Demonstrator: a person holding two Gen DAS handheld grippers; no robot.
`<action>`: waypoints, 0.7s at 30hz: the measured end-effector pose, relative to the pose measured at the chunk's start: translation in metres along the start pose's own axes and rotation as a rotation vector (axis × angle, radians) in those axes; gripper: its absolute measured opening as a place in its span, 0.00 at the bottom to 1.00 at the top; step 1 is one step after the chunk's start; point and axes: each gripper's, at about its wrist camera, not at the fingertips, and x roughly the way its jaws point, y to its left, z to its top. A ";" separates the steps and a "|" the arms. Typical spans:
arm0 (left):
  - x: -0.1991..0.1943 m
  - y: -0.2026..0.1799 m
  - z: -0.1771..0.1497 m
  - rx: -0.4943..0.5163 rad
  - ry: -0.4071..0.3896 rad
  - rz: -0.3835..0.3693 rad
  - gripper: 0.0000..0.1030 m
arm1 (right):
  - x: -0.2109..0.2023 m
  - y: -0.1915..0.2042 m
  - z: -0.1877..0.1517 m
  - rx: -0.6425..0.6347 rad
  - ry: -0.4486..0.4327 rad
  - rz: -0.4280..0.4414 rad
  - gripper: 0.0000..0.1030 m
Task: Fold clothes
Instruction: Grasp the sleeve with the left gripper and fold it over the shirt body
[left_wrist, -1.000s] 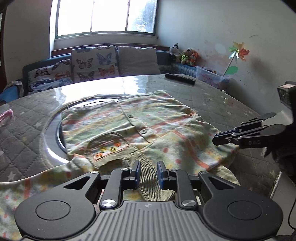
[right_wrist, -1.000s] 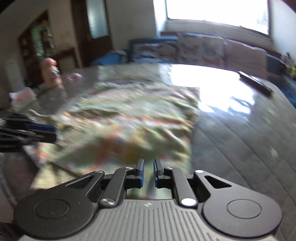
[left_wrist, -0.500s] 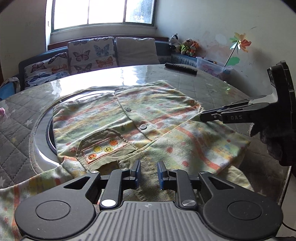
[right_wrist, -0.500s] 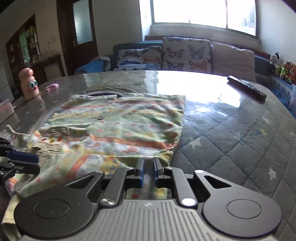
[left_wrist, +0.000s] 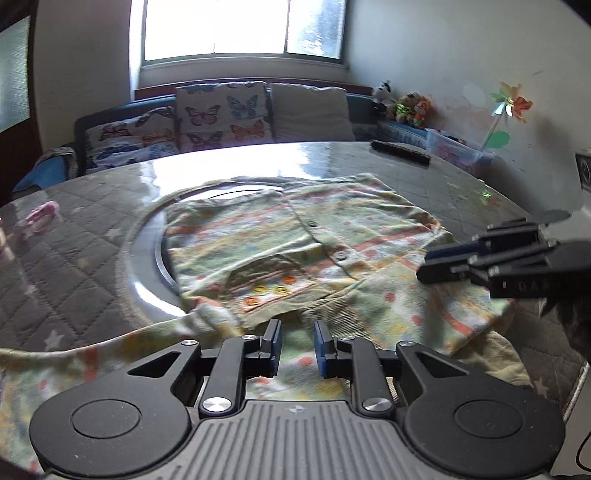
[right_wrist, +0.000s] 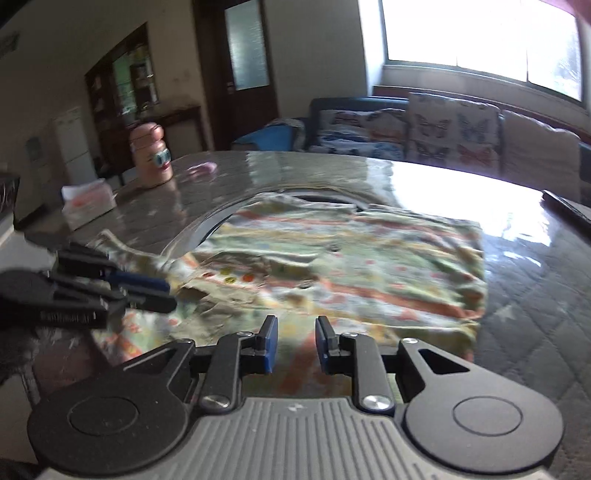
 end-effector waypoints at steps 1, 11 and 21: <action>-0.005 0.005 -0.002 -0.011 -0.005 0.019 0.20 | 0.004 0.006 -0.002 -0.025 0.011 -0.003 0.26; -0.051 0.071 -0.023 -0.177 -0.028 0.264 0.21 | -0.006 0.036 -0.011 -0.180 0.009 0.013 0.32; -0.077 0.112 -0.040 -0.294 -0.021 0.440 0.24 | -0.001 0.059 -0.006 -0.258 0.034 0.076 0.32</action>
